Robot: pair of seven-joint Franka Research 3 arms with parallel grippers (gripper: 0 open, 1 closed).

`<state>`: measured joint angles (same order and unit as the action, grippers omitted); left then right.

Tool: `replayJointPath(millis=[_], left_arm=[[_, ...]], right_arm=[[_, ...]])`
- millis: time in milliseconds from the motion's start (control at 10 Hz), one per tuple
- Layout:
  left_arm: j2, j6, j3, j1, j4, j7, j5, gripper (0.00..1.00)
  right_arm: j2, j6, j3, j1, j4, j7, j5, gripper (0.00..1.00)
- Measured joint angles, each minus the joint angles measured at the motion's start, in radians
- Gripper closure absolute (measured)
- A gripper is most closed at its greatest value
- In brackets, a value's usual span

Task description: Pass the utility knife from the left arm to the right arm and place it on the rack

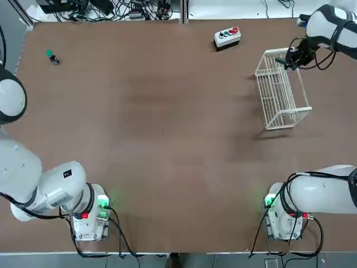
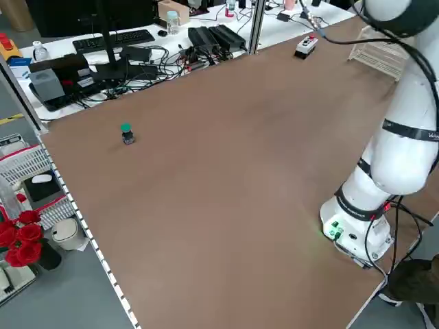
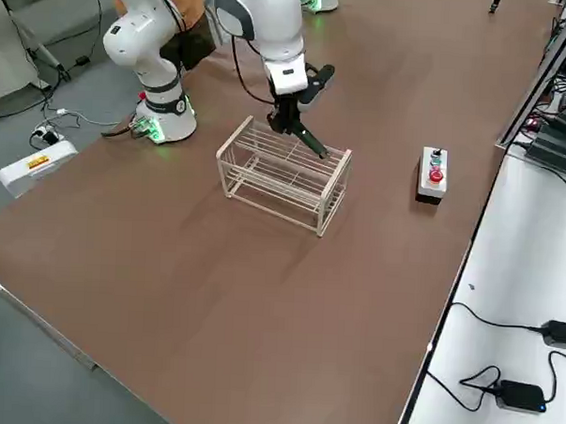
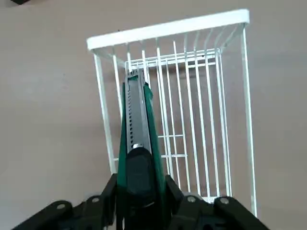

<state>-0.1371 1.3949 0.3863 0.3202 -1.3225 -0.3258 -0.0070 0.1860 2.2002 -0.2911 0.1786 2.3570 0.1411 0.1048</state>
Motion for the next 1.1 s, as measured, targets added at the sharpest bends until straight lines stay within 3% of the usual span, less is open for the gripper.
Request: replayJointPath(millis=[300, 1100], left_arm=[[0.078, -0.013, -0.137, -0.166, -0.016, 0.058, -0.005, 0.0], [0.088, -0.024, -0.132, -0.189, -0.029, 0.09, 0.003, 0.0]], right_arm=[[-0.001, 0.026, 0.0, 0.008, 0.026, 0.0, 0.0, 0.59], [-0.024, 0.099, -0.001, 0.026, 0.076, 0.001, 0.001, 0.57]])
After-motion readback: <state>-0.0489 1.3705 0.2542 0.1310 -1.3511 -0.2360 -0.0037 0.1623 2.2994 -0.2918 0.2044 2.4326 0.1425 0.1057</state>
